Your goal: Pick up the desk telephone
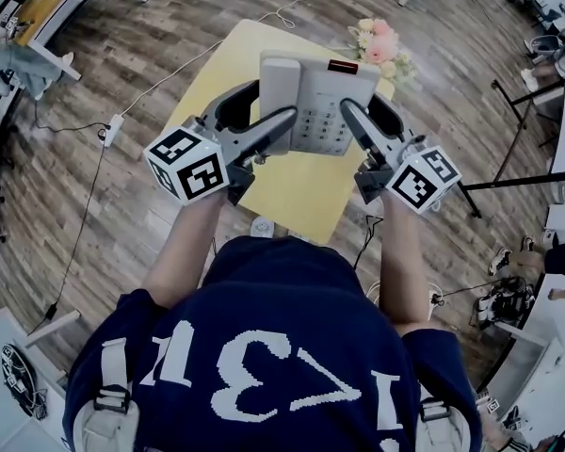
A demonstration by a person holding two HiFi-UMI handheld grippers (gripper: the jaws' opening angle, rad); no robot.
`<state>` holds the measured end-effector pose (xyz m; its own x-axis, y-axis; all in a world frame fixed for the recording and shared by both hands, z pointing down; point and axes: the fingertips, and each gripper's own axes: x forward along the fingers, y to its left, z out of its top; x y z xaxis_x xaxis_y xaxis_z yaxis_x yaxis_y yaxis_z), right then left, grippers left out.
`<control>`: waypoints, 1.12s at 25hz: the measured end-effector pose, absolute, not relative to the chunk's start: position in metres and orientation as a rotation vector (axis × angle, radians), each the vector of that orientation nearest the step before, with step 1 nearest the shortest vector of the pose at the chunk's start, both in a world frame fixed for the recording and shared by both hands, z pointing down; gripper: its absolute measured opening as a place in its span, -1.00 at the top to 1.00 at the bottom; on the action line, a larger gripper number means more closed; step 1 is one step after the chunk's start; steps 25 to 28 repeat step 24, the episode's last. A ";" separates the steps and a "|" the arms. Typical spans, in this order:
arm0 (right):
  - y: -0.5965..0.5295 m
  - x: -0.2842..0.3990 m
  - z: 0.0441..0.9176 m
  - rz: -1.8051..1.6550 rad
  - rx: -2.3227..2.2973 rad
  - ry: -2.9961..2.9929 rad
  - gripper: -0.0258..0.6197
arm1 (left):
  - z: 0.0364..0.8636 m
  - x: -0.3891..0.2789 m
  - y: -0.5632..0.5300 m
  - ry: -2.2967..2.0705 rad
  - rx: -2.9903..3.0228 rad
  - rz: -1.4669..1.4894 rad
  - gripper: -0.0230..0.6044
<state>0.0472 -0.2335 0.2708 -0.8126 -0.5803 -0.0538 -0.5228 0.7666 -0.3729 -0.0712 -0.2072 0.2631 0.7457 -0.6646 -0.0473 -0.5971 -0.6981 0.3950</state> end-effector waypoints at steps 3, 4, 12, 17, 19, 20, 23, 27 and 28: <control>-0.234 0.048 0.272 -0.517 -0.884 2.791 0.23 | 0.263 -0.071 -0.208 -0.972 2.591 -0.263 -0.16; -0.234 0.048 0.272 -0.521 -0.884 2.790 0.23 | 0.263 -0.071 -0.208 -0.974 2.592 -0.263 -0.16; -0.235 0.049 0.272 -0.549 -0.890 2.777 0.23 | 0.261 -0.070 -0.210 -0.975 2.593 -0.263 -0.16; -0.232 0.053 0.270 -0.548 -0.892 2.771 0.23 | 0.260 -0.066 -0.208 -0.975 2.599 -0.255 -0.16; -0.231 0.052 0.270 -0.542 -0.891 2.773 0.23 | 0.260 -0.067 -0.206 -0.978 2.597 -0.260 -0.16; -0.232 0.052 0.270 -0.542 -0.891 2.773 0.23 | 0.260 -0.068 -0.207 -0.979 2.596 -0.263 -0.16; -0.235 0.049 0.270 -0.552 -0.891 2.767 0.23 | 0.260 -0.071 -0.210 -0.980 2.593 -0.271 -0.16; -0.236 0.048 0.271 -0.557 -0.891 2.764 0.24 | 0.260 -0.072 -0.212 -0.979 2.592 -0.274 -0.16; -0.236 0.048 0.271 -0.557 -0.891 2.764 0.24 | 0.260 -0.072 -0.212 -0.979 2.592 -0.274 -0.16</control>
